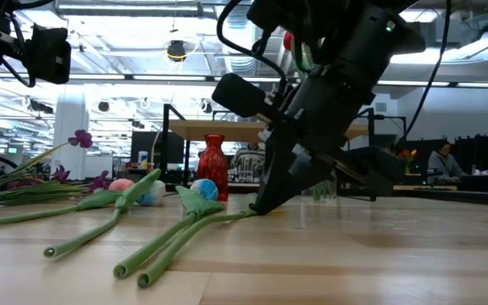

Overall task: Pick and place flowers into a vace then onto a shelf
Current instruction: Put the yellow flower into the transparent vase

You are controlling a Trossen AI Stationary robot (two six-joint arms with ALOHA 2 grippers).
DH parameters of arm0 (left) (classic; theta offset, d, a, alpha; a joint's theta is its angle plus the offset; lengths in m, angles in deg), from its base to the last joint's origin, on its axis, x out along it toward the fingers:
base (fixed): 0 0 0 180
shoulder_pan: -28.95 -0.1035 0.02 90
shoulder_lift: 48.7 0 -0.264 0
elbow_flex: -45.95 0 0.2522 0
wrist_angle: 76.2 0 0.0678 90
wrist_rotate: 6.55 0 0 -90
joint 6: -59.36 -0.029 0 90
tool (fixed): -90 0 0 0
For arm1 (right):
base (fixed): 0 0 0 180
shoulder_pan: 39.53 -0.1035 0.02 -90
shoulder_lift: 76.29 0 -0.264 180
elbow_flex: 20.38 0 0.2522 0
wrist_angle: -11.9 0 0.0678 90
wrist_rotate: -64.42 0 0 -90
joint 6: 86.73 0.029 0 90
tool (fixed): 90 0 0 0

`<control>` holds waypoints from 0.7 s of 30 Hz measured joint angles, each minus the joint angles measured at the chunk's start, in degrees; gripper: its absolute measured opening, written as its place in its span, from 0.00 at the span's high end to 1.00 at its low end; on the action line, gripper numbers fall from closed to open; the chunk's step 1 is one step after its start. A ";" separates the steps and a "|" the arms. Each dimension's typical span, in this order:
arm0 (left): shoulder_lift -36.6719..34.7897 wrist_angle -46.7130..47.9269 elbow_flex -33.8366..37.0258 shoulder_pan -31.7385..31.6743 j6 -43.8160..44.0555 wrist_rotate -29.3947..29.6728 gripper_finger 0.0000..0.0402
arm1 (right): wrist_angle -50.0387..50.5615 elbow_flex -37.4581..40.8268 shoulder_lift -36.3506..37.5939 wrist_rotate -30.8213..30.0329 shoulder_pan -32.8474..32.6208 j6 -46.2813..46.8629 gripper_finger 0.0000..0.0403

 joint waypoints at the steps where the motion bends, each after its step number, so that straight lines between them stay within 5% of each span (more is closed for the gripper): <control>1: 0.00 0.01 0.02 0.00 0.02 0.00 0.25 | 0.33 0.00 0.02 0.03 -0.25 0.36 1.00; 21: 0.02 0.01 0.01 0.00 0.02 -0.03 0.25 | 25.14 0.47 11.03 8.90 -7.09 12.10 1.00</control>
